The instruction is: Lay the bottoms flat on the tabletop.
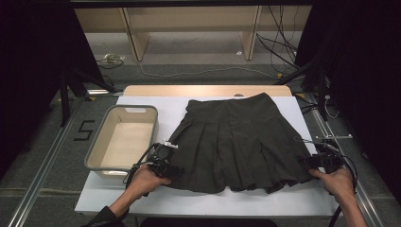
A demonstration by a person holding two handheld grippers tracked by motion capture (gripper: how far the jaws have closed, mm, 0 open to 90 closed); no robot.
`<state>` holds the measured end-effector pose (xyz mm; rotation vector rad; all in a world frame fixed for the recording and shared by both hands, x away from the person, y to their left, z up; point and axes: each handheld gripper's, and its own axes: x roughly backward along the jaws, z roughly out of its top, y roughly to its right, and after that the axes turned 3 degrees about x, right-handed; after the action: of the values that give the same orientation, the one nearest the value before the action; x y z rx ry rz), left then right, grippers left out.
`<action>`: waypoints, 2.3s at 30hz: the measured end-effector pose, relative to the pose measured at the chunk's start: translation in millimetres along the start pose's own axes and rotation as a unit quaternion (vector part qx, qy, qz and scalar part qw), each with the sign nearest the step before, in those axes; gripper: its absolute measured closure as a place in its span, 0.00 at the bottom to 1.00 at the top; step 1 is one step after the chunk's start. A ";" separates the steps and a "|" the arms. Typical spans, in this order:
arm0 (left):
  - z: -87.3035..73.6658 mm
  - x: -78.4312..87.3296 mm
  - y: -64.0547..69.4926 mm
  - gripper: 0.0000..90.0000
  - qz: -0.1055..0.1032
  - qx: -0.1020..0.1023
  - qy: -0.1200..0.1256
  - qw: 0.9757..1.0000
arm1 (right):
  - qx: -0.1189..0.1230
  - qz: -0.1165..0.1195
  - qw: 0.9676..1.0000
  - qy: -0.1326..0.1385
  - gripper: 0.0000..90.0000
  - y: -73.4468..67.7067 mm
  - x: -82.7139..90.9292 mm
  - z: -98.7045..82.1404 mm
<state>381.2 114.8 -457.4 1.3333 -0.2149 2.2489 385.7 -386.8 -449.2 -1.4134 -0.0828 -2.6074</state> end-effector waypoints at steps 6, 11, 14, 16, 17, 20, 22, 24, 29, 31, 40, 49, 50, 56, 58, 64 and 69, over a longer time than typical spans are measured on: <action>-3.2 -5.8 0.2 0.64 -0.012 -0.015 -0.017 1.000 | 0.005 0.013 1.000 0.007 0.45 -4.5 3.0 0.6; -4.1 -7.9 0.5 0.90 -0.021 -0.031 -0.024 0.999 | 0.009 0.016 1.000 0.011 0.45 -8.5 5.3 1.2; -4.3 -5.4 5.3 0.96 -0.038 -0.033 -0.024 0.998 | 0.012 0.018 1.000 0.013 0.45 -11.0 6.5 1.5; -4.8 -3.8 11.8 0.96 -0.054 -0.031 -0.022 0.998 | 0.012 0.021 1.000 0.015 0.45 -12.8 7.5 2.0; -4.6 -3.0 14.9 0.96 -0.067 -0.028 -0.021 0.997 | 0.013 0.022 1.000 0.017 0.45 -13.2 7.7 2.2; -3.8 -1.1 26.1 0.96 -0.098 -0.025 -0.017 0.995 | 0.016 0.022 0.999 0.018 0.45 -15.2 8.4 2.4; -3.5 -2.1 30.4 0.95 -0.102 -0.018 -0.013 0.995 | 0.018 0.023 0.999 0.019 0.45 -16.1 8.6 2.4; -2.0 -2.7 30.0 0.94 -0.127 0.001 -0.013 0.992 | 0.019 0.024 0.999 0.021 0.45 -16.8 9.2 2.5; -1.2 -2.2 34.2 0.90 -0.130 -0.013 -0.012 0.991 | 0.019 0.024 0.999 0.023 0.45 -18.8 10.2 2.9; -2.5 -2.9 33.9 0.85 -0.123 -0.025 -0.015 0.992 | 0.021 0.023 0.999 0.027 0.45 -19.5 11.3 2.6; -0.3 18.9 26.3 0.57 -0.115 -0.036 0.038 0.992 | 0.015 0.028 0.997 0.072 0.42 -29.4 26.9 3.7; -0.6 28.7 20.1 0.42 -0.076 -0.026 0.054 0.995 | 0.035 0.067 0.993 0.092 0.39 -56.2 35.6 7.6; -0.9 28.6 19.8 0.40 -0.074 -0.024 0.053 0.996 | 0.037 0.074 0.992 0.093 0.39 -60.6 35.9 7.9; -2.9 30.9 17.4 0.36 -0.062 -0.018 0.056 0.996 | 0.054 0.097 0.989 0.096 0.37 -83.1 37.2 10.4; -3.9 32.3 16.5 0.35 -0.059 -0.016 0.058 0.996 | 0.062 0.102 0.988 0.096 0.37 -91.7 37.5 11.2; -10.3 29.2 15.4 0.37 -0.051 -0.020 0.040 0.998 | 0.088 0.130 0.982 0.108 0.42 -117.0 39.4 12.2; -16.9 20.1 10.2 0.40 -0.037 -0.032 0.016 0.999 | 0.109 0.182 0.973 0.089 0.44 -142.1 33.7 11.9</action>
<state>355.2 119.6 -447.6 1.2509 -0.2210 2.1824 352.0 -249.8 -409.8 -1.0087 -0.0768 -2.3252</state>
